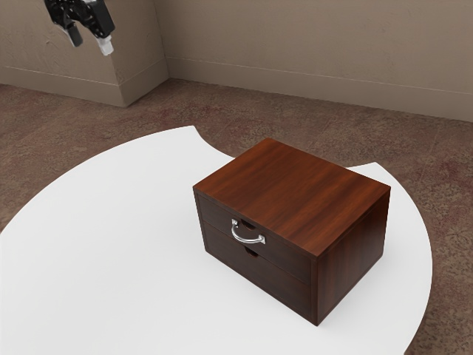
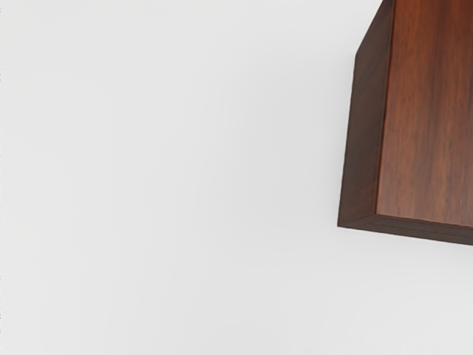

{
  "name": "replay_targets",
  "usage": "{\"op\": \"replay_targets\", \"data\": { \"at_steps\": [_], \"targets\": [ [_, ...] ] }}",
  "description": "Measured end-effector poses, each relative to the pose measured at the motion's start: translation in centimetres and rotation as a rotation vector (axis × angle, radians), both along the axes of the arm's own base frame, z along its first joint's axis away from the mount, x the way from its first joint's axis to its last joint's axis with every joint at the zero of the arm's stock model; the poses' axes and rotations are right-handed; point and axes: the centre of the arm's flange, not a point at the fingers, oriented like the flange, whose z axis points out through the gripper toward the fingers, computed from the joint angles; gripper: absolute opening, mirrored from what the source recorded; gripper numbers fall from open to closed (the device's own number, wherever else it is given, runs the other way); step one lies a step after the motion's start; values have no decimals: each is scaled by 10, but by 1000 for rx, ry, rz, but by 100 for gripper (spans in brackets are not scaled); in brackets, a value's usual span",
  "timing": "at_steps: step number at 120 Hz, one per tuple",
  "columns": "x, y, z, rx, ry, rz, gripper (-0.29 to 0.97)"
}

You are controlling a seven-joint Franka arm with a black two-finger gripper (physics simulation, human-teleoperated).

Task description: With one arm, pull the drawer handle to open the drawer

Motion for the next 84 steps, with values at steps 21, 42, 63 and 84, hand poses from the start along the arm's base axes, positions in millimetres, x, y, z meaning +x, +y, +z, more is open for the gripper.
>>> {"op": "replay_targets", "data": {
  "at_steps": [21, 42, 63, 84],
  "targets": [
    [6, -5, -16, -1, 32, 1, 66],
    [8, -1, -59, -80, 178, 100, 66],
    [-28, -28, -228, -282, 380, 250, 65],
    [-97, -109, -296, -355, 340, 405, 64]
  ]
}}
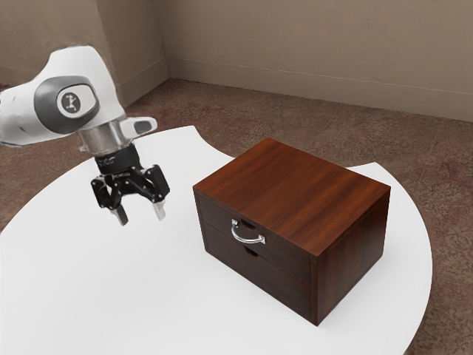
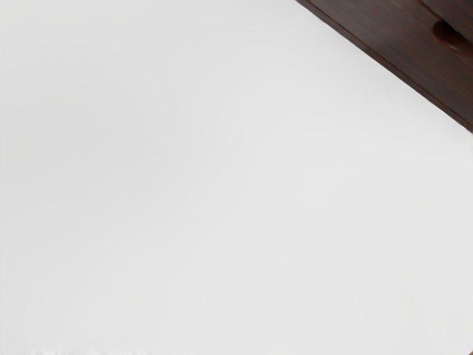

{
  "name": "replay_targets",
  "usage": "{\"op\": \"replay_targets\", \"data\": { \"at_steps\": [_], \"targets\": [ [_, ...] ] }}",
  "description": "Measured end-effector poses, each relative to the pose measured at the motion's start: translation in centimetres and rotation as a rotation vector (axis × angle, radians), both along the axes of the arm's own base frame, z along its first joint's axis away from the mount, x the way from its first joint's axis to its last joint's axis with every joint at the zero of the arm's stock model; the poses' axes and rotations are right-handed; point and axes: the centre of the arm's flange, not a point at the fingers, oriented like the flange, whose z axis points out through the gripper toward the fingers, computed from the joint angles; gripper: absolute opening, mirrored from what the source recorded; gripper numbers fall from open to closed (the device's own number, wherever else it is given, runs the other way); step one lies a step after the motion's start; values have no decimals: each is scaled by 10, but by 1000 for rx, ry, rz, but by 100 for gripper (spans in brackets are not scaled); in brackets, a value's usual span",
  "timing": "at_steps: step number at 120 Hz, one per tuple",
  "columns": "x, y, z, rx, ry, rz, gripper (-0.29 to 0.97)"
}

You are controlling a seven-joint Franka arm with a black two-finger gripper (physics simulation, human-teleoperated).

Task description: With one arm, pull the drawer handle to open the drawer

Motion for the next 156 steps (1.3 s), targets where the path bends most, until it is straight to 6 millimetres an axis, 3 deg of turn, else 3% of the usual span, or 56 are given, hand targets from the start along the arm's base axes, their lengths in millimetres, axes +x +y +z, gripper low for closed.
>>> {"op": "replay_targets", "data": {
  "at_steps": [15, 38, 72, 92, 126, 141, 156],
  "targets": [
    [-14, -5, -13, 43, -61, 165, 63],
    [-3, -15, -14, 141, -160, 338, 63],
    [-4, -22, -30, 155, -118, 625, 62],
    [-2, -41, -37, 148, -89, 733, 62],
    [22, -42, -58, 145, -105, 897, 62],
    [27, -52, -75, 147, -88, 930, 62],
    [28, -64, -77, 131, -98, 951, 62]
  ]
}}
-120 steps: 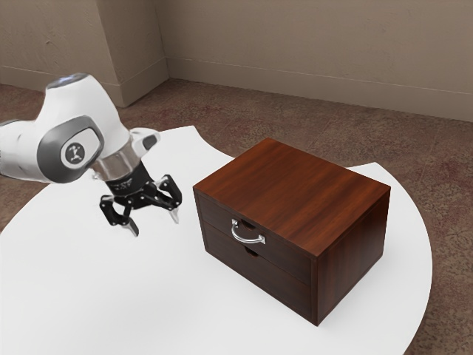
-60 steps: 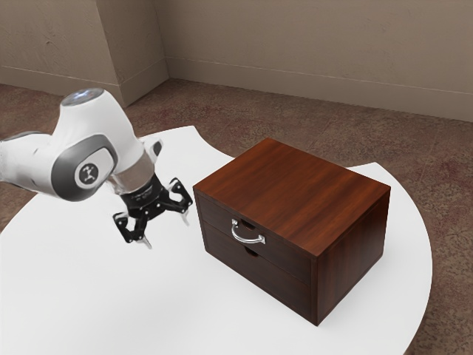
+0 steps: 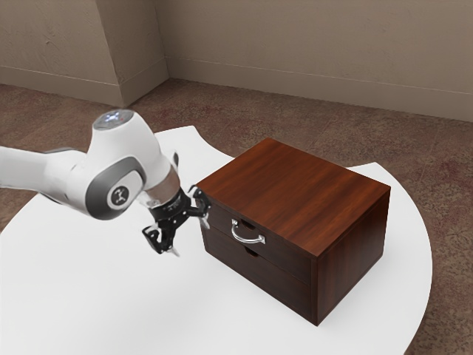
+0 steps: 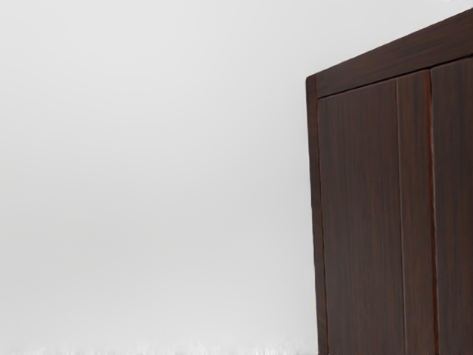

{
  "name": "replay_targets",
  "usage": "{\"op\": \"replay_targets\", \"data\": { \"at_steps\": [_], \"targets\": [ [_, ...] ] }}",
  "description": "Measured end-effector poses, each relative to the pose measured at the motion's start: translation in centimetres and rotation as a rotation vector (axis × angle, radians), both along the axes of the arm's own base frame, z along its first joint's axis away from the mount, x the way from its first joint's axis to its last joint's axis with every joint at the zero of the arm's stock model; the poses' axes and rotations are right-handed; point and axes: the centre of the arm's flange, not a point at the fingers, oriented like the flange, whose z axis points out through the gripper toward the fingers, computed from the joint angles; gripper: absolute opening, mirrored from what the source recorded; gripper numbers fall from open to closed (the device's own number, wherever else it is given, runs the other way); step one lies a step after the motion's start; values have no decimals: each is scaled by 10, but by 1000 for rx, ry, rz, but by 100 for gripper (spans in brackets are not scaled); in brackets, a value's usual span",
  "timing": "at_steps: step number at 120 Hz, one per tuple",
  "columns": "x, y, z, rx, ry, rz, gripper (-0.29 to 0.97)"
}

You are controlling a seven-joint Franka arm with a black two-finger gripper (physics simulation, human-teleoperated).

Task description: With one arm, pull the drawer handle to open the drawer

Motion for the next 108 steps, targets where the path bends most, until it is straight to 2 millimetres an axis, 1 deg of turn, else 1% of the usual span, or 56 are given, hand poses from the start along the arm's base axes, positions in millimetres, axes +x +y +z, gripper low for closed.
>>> {"op": "replay_targets", "data": {
  "at_steps": [7, 12, 26, 41, 56, 76, 90, 108],
  "targets": [
    [0, -2, 1, -6, -8, 13, 62],
    [-1, -7, 2, -10, -12, 13, 62],
    [-11, -27, 8, -35, -4, 7, 61],
    [-27, -45, 18, -72, 16, 3, 60],
    [-33, -56, 17, -105, 52, 12, 59],
    [-30, -63, 14, -158, 53, 50, 58],
    [-24, -61, 9, -170, 32, 64, 58],
    [-19, -67, 8, -176, -10, 54, 58]
  ]
}}
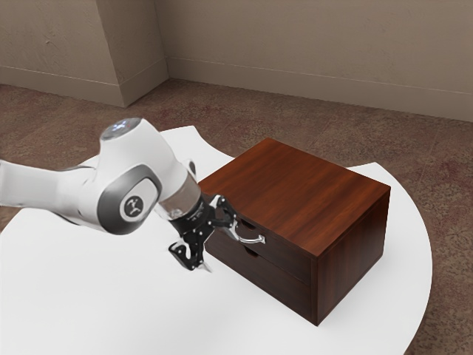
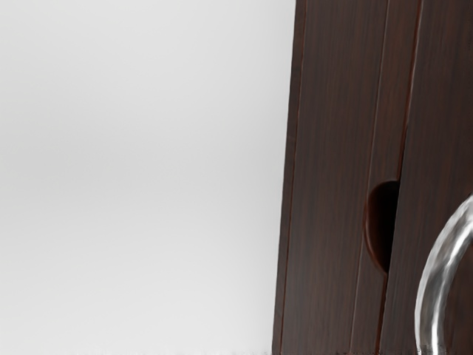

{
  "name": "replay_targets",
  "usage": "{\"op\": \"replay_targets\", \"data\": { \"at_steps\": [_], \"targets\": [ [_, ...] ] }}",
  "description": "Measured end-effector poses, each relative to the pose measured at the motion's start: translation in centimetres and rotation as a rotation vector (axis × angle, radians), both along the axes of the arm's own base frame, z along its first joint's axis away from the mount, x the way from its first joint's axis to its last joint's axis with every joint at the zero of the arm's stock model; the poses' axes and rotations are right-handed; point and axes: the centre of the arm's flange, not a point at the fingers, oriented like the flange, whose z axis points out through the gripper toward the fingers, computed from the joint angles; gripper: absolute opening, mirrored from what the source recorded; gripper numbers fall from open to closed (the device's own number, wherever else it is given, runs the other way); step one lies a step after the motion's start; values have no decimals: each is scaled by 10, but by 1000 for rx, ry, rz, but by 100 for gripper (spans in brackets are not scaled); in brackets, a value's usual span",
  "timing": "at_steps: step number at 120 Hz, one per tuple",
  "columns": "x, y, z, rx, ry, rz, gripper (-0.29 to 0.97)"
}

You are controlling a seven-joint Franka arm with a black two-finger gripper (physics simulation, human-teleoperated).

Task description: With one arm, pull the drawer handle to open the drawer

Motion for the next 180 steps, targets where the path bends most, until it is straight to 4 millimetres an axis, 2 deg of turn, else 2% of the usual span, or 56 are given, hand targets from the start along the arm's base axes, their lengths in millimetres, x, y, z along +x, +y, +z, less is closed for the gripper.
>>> {"op": "replay_targets", "data": {
  "at_steps": [53, 102, 132, 162, 180],
  "targets": [
    [19, 7, -18, 14, -81, 9, 58],
    [21, 9, -22, 26, -106, -12, 57],
    [23, 9, -35, 38, -89, -31, 56],
    [19, 11, -35, 41, -80, -44, 52],
    [12, 16, -24, 38, -69, -49, 51]
  ]
}}
